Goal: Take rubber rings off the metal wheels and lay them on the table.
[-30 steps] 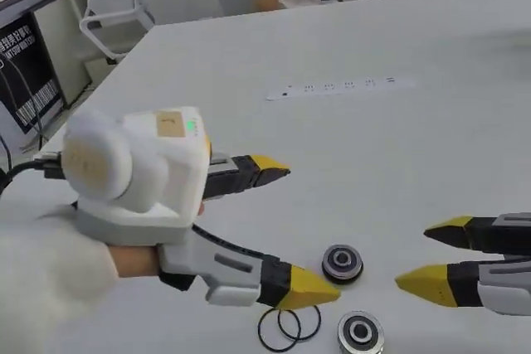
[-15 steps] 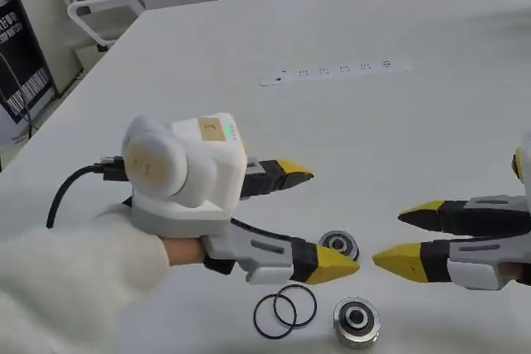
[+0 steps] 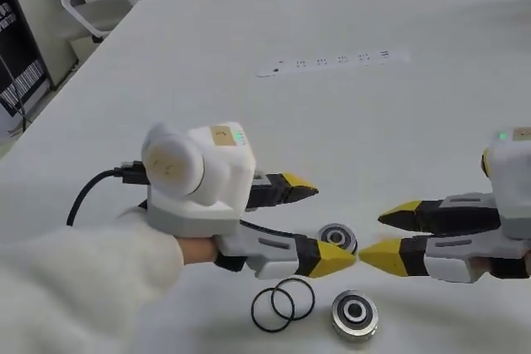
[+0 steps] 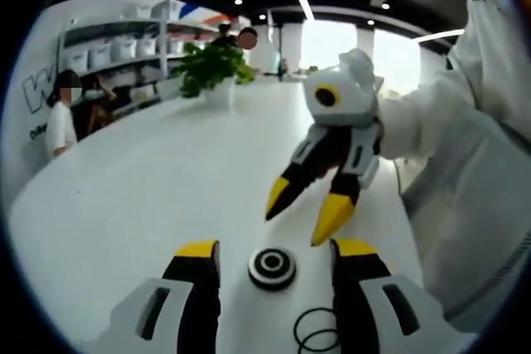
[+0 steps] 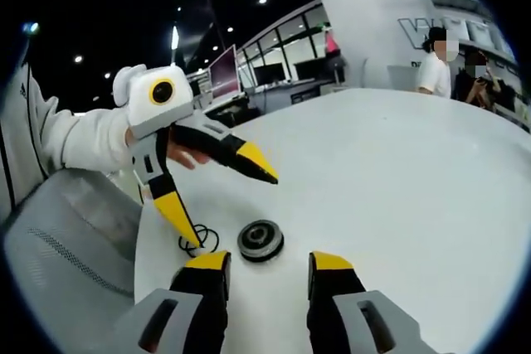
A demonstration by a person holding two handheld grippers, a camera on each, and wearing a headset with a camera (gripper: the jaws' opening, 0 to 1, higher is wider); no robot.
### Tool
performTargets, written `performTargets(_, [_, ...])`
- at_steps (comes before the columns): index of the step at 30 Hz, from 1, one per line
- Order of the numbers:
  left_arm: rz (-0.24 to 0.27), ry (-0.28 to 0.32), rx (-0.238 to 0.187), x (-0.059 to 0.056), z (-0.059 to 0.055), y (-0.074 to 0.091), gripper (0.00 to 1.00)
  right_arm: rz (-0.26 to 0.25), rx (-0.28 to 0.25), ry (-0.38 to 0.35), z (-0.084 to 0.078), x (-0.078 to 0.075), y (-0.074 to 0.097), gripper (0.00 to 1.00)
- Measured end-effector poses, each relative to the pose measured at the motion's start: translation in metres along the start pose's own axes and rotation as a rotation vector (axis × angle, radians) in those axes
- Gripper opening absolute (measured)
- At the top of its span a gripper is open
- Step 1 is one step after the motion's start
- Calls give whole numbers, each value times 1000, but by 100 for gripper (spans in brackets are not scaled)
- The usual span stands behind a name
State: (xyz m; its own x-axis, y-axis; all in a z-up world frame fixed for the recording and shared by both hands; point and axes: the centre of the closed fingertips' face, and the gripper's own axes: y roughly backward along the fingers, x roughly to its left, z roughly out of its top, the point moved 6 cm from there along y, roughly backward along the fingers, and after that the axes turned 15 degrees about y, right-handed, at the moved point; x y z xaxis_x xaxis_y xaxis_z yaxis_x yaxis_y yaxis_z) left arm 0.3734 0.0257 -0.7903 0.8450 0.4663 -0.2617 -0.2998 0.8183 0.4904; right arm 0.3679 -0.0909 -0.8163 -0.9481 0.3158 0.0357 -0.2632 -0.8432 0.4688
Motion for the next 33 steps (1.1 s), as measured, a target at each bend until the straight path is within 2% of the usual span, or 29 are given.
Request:
performTargets(6, [2, 7, 2, 4, -3, -3, 47, 18, 9, 19, -2, 1, -6, 29])
performTargets(11, [9, 15, 10, 8, -7, -6, 37, 27, 18, 38, -3, 1, -10, 26])
performTargets(17, [22, 10, 14, 8, -12, -10, 27, 33, 24, 59, -4, 1, -12, 21])
performTargets(23, [18, 20, 38, 7, -18, -13, 24, 44, 36, 88, -6, 3, -15, 19])
performTargets(28, [29, 19, 39, 8, -19, -15, 15, 46, 44, 106, -6, 3, -17, 18])
performTargets(31, [28, 29, 40, 7, -19, -16, 14, 47, 50, 116, -6, 3, -19, 17])
performTargets(33, [30, 12, 44, 5, -20, -15, 14, 47, 51, 121, -5, 2, -19, 17])
